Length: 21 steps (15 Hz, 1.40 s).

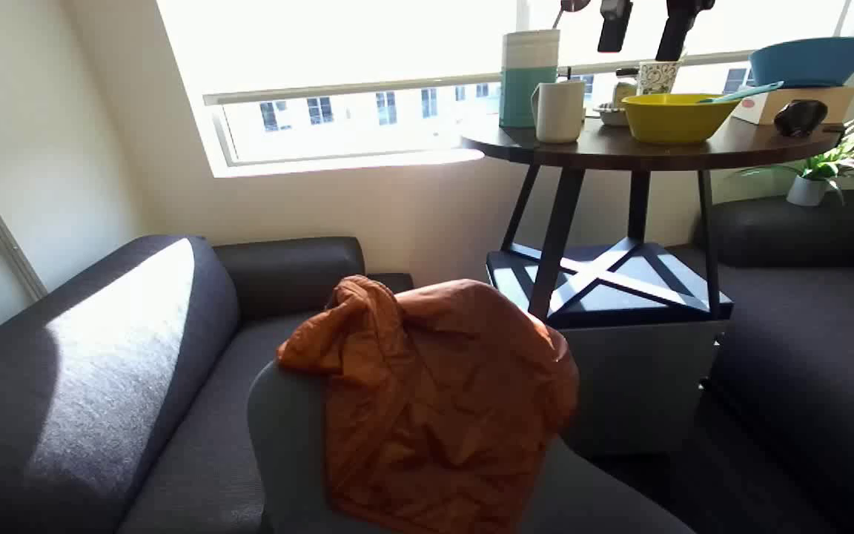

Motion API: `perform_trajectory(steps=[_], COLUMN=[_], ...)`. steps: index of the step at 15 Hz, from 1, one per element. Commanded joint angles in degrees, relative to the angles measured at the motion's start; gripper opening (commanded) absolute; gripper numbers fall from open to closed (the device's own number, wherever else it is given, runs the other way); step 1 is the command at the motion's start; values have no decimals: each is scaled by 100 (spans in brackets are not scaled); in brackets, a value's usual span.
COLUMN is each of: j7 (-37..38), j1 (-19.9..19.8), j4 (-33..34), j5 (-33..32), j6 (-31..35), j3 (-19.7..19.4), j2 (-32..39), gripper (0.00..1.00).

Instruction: Put the blue bowl on the table.

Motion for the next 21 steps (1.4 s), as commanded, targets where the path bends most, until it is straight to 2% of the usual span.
perform_trajectory(steps=[1,10,15,19,21], j7=[-1,-1,-92,71,237], j1=[-4,-4,-591,-1236,-1506], j4=[10,10,302,938,1295], j5=[-1,-1,-75,-82,-187], j6=[-11,-11,294,596,832], j3=[2,2,-691,-1349,-1560], j2=[3,3,169,576,819], gripper=[100,100,100,100,100])
